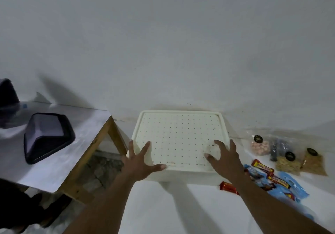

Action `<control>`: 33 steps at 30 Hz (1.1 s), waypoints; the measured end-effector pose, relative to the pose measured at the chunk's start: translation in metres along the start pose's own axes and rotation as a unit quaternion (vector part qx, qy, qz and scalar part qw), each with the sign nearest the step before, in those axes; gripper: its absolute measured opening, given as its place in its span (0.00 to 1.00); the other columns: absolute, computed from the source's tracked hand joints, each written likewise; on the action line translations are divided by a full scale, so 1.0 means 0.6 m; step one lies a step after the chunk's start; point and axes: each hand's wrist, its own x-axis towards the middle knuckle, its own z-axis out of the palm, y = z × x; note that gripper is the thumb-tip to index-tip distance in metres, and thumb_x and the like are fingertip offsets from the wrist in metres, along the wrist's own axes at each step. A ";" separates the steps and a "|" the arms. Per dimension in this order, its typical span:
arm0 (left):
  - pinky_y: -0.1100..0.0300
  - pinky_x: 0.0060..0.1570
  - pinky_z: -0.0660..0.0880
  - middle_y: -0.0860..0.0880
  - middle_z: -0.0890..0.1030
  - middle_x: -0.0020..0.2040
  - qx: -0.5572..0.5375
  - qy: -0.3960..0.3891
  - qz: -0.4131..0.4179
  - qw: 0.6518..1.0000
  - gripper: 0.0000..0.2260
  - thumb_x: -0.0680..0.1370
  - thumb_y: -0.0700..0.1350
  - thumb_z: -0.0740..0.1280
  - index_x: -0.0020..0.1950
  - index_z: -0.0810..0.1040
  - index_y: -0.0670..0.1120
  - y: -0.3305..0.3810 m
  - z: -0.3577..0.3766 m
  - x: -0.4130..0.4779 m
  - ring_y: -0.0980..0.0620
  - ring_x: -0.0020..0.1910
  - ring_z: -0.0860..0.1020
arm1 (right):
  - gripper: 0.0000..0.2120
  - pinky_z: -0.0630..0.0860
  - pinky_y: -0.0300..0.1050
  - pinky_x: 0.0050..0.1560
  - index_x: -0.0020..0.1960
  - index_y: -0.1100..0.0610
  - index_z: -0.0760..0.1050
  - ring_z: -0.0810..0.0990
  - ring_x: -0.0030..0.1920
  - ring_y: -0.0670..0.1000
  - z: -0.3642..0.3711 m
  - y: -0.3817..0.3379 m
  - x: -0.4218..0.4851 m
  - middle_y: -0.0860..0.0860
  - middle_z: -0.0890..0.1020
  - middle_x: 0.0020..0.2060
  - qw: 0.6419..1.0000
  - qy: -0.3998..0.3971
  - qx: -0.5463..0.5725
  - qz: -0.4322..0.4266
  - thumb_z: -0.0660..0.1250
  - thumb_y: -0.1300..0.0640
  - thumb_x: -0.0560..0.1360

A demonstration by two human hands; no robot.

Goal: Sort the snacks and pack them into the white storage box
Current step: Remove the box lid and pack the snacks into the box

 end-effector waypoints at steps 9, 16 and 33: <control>0.35 0.75 0.52 0.48 0.30 0.78 -0.003 -0.009 -0.002 1.000 0.60 0.48 0.84 0.63 0.76 0.45 0.70 -0.026 -0.033 0.072 0.31 0.78 0.44 | 0.35 0.77 0.61 0.58 0.71 0.39 0.60 0.71 0.66 0.62 0.033 -0.029 0.014 0.55 0.59 0.71 0.997 0.070 -0.002 0.029 0.62 0.28 0.69; 0.43 0.68 0.68 0.44 0.62 0.71 -0.103 0.083 -0.011 0.991 0.46 0.61 0.70 0.75 0.75 0.62 0.61 -0.022 -0.054 0.078 0.39 0.70 0.63 | 0.31 0.69 0.59 0.64 0.68 0.41 0.68 0.68 0.68 0.60 -0.001 -0.050 0.015 0.56 0.69 0.67 0.992 0.117 0.000 0.049 0.68 0.33 0.68; 0.45 0.60 0.77 0.48 0.62 0.68 -0.151 0.269 0.054 0.950 0.38 0.64 0.72 0.71 0.71 0.68 0.61 -0.060 -0.039 -0.153 0.43 0.68 0.67 | 0.28 0.75 0.55 0.61 0.68 0.46 0.70 0.72 0.65 0.60 -0.016 -0.014 -0.185 0.57 0.66 0.66 0.980 0.166 0.100 -0.051 0.71 0.40 0.70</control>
